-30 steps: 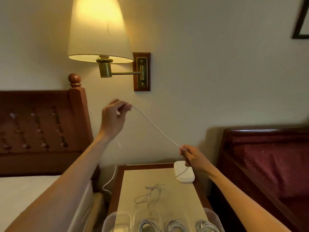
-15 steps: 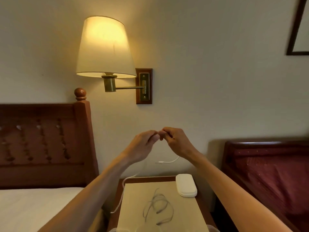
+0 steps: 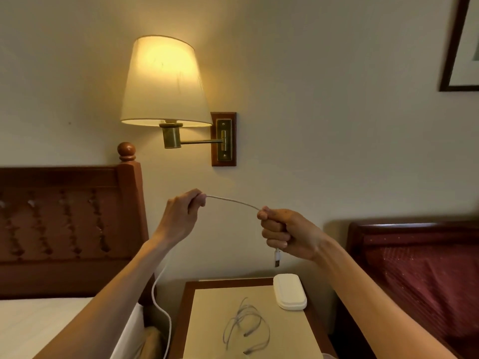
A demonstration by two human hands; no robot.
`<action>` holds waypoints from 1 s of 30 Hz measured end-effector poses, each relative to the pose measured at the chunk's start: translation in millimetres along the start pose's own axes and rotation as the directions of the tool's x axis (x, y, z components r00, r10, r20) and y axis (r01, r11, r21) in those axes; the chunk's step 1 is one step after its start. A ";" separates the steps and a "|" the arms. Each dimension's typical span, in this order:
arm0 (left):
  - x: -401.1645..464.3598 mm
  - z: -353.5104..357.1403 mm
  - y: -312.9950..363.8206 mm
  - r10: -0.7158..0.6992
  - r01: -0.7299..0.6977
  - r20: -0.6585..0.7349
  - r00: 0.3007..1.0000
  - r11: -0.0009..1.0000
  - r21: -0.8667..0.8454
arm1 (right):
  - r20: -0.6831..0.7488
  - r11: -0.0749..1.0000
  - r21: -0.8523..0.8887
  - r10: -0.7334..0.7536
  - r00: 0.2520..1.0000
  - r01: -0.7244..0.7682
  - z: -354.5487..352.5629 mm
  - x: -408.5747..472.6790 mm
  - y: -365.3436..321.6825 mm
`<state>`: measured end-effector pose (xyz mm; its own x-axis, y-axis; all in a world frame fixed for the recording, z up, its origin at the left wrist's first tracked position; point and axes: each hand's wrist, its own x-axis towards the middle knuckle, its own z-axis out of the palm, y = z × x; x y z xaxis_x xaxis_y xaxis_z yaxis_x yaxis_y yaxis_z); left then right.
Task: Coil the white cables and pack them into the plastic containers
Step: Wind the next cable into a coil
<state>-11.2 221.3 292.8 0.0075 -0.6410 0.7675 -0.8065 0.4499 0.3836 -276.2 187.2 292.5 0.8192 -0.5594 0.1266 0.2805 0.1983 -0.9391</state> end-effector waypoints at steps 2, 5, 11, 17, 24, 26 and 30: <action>-4.2 -3.3 3.0 0.051 -0.050 0.022 0.998 0.998 -0.027 | 0.146 0.998 0.009 0.063 0.987 -0.065 2.6 -2.6 -7.6; -3.7 -5.8 11.0 0.082 -0.082 0.002 0.997 0.996 -0.045 | 0.220 0.994 0.008 0.102 0.970 -0.106 8.9 0.3 -8.7; -12.7 -3.9 3.9 0.081 -0.065 0.088 0.993 0.983 -0.170 | -0.022 0.973 0.164 -0.163 0.986 0.164 18.8 9.2 -24.1; -58.9 14.4 -18.8 -0.123 0.217 0.315 0.941 0.934 -0.283 | -0.202 0.941 0.185 -0.246 0.948 0.283 11.8 9.9 -45.0; -32.5 -12.7 74.1 0.134 -0.070 0.782 0.609 0.991 -0.115 | -0.227 0.886 -0.441 -0.266 0.937 0.145 30.8 18.7 -19.1; -16.8 -20.8 92.6 0.215 -0.146 0.689 0.692 0.977 -0.158 | -0.197 0.800 -0.589 -0.275 0.941 0.111 36.9 19.9 -11.4; 3.4 -24.4 92.3 0.341 -0.330 0.336 0.878 0.940 -0.091 | -0.106 0.794 -0.581 -0.292 0.951 0.179 44.1 17.1 -7.1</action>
<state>-71.2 275.9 343.4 -0.4668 -0.6183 0.6323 -0.7063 0.6909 0.1541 -242.1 211.7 315.4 0.6439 -0.6747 0.3609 0.0791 -0.4104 -0.9085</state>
